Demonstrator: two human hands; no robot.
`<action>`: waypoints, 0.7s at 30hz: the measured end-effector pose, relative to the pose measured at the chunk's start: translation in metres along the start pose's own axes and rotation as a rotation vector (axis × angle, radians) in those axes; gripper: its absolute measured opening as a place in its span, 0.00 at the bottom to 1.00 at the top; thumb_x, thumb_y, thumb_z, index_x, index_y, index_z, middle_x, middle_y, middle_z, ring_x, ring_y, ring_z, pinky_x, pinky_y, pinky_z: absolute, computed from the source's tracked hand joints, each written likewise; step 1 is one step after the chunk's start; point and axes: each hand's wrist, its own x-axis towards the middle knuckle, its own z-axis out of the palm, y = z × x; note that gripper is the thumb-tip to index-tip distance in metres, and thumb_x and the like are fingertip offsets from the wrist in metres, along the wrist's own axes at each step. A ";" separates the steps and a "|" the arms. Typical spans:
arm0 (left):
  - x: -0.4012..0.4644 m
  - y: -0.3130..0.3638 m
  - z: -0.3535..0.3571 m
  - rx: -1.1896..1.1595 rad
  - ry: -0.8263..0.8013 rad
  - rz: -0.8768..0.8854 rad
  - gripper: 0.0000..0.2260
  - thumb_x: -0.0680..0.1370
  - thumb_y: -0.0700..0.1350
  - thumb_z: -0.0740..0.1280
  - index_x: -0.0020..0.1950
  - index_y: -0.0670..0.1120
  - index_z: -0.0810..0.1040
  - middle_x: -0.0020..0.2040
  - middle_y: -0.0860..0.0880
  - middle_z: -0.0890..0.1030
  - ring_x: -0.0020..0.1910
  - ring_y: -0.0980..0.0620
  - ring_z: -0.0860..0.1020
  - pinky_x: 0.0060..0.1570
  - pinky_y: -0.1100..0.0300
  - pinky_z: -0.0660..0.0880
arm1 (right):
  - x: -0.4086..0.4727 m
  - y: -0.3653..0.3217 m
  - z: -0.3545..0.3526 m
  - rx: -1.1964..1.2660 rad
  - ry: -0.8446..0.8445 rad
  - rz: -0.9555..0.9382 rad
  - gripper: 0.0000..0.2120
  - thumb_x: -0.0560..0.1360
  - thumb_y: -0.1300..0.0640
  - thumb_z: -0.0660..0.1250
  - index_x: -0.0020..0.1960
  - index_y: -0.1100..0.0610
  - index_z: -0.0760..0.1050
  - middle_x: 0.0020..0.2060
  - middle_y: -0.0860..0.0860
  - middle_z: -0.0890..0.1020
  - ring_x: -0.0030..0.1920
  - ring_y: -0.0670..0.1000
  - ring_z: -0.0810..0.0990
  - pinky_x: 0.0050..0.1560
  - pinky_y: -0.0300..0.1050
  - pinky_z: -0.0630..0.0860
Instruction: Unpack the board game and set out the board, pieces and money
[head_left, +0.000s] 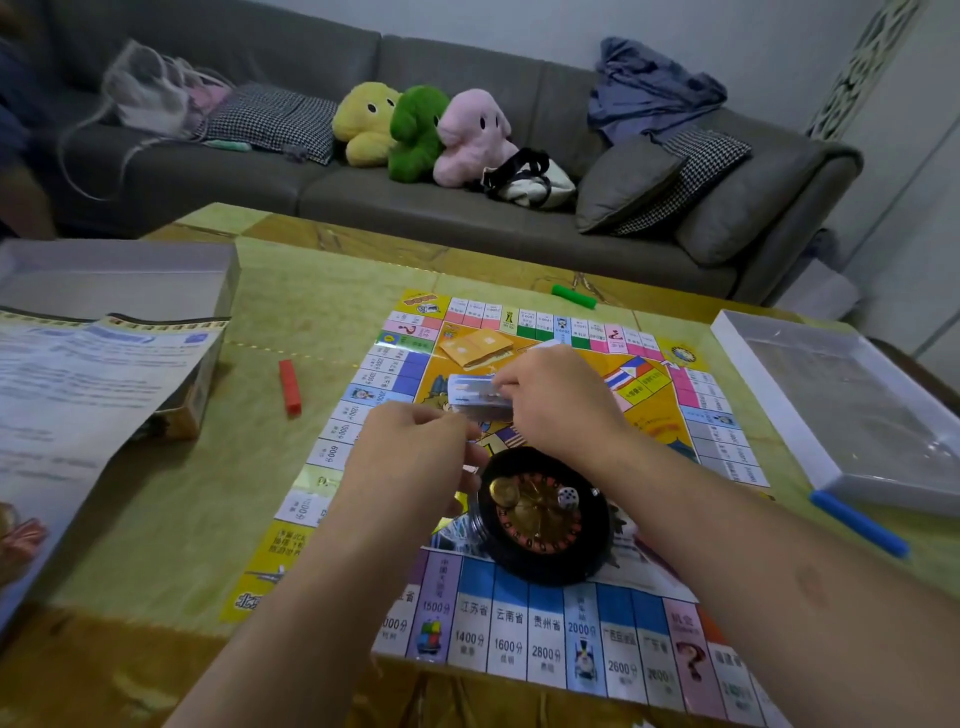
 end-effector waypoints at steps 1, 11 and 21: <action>0.000 0.001 0.000 -0.046 -0.003 -0.026 0.07 0.81 0.38 0.66 0.49 0.38 0.84 0.31 0.46 0.83 0.27 0.49 0.78 0.28 0.58 0.75 | -0.004 0.001 -0.005 -0.014 0.075 -0.015 0.11 0.81 0.58 0.66 0.56 0.54 0.87 0.49 0.54 0.87 0.49 0.56 0.82 0.47 0.55 0.83; 0.002 -0.005 -0.010 -0.105 0.086 -0.058 0.10 0.85 0.37 0.62 0.52 0.30 0.78 0.38 0.35 0.86 0.34 0.39 0.87 0.36 0.45 0.85 | -0.059 -0.013 -0.030 0.289 0.183 -0.307 0.10 0.79 0.56 0.68 0.55 0.54 0.87 0.52 0.46 0.87 0.57 0.48 0.80 0.59 0.46 0.75; 0.002 -0.002 -0.014 -0.028 0.147 0.001 0.14 0.86 0.41 0.62 0.44 0.36 0.80 0.33 0.39 0.86 0.34 0.41 0.87 0.38 0.46 0.85 | 0.002 -0.012 -0.002 -0.228 -0.126 -0.098 0.05 0.78 0.59 0.67 0.50 0.55 0.82 0.45 0.53 0.82 0.49 0.57 0.80 0.44 0.51 0.79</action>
